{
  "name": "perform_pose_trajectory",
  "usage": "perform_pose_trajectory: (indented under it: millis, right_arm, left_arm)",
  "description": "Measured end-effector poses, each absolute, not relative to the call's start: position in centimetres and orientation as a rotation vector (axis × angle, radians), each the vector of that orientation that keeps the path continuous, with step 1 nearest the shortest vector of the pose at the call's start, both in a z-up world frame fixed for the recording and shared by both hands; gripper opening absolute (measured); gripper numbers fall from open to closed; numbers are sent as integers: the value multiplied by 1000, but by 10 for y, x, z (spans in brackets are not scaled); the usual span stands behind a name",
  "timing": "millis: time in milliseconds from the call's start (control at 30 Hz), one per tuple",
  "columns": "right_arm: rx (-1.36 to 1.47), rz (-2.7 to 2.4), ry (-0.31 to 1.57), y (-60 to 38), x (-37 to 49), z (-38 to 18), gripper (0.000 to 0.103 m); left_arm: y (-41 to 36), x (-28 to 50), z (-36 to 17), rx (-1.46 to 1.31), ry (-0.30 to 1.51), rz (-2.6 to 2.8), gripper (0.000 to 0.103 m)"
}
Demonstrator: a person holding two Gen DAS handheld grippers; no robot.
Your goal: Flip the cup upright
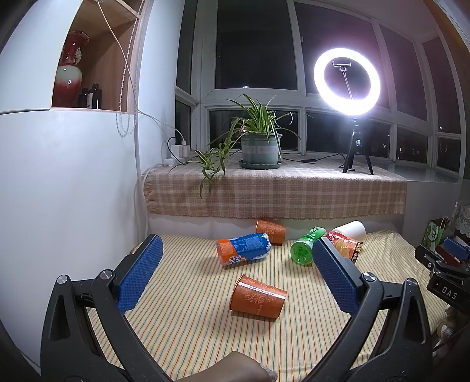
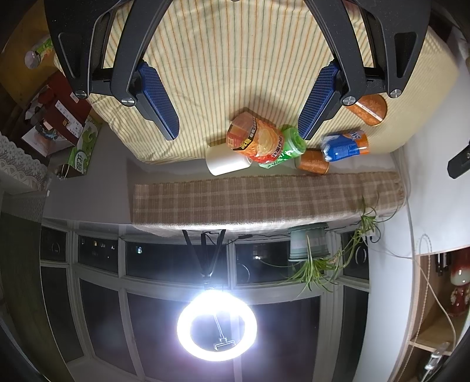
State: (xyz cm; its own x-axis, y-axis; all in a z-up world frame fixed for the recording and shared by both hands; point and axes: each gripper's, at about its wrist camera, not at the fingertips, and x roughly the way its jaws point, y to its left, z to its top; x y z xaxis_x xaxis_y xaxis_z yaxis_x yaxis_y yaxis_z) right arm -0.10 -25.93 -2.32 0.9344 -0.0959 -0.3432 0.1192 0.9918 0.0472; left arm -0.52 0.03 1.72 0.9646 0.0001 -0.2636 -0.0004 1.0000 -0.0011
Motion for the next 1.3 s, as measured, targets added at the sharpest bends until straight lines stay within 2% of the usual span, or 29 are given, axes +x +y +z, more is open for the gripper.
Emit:
perform_pose_trajectory:
  millis: [1300]
  right_arm:
    - [75, -108, 359, -261, -1, -26, 83]
  left_arm:
    - [0, -6, 16, -3, 271, -1, 103]
